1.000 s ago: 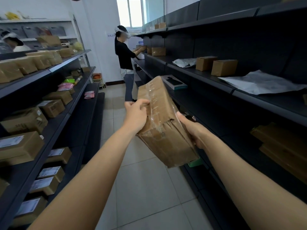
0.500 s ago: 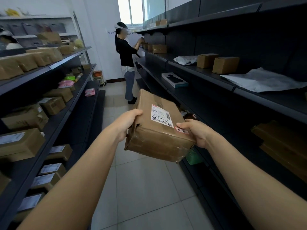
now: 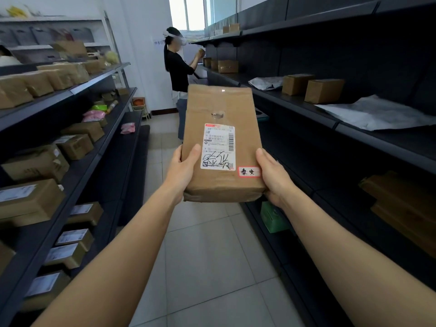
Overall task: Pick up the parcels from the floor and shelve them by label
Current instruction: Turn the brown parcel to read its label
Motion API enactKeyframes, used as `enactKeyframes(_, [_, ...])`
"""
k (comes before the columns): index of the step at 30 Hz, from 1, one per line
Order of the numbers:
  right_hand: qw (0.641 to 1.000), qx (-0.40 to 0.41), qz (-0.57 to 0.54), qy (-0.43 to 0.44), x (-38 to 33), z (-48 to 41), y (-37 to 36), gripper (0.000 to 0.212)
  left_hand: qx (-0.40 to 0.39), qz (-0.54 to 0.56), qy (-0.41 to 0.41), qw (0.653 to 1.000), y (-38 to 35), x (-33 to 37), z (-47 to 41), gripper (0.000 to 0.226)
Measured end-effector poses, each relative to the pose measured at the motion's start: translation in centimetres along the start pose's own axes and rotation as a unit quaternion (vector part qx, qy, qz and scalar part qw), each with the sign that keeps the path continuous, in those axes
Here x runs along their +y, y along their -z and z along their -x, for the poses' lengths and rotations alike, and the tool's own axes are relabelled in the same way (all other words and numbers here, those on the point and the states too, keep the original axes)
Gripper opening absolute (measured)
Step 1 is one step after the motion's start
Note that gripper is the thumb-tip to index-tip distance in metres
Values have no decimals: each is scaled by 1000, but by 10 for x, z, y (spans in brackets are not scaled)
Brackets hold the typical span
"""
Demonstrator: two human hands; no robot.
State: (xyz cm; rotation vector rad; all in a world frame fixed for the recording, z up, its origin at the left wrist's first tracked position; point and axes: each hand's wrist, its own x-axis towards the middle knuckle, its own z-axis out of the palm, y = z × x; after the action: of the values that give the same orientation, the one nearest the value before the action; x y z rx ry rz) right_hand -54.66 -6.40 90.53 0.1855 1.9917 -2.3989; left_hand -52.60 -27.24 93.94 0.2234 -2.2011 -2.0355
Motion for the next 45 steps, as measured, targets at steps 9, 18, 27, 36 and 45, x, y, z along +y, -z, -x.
enactKeyframes(9, [991, 26, -18, 130, -2, -3, -14, 53, 18, 5, -159, 987, 8, -4, -12, 60])
enactKeyframes(18, [977, 42, 8, 209, -4, -17, -26, 52, 35, 32, -212, 976, 15, -7, -28, 58])
enactKeyframes(27, [973, 62, 7, 221, -8, -37, -55, 46, 48, 34, -233, 971, 33, -9, -58, 55])
enactKeyframes(36, [975, 63, 11, 211, -5, -54, -91, 49, 44, 33, -213, 976, 61, -16, -96, 57])
enactKeyframes(45, [975, 73, -8, 211, 7, -99, -109, 48, 62, 26, -189, 980, 61, -35, -143, 59])
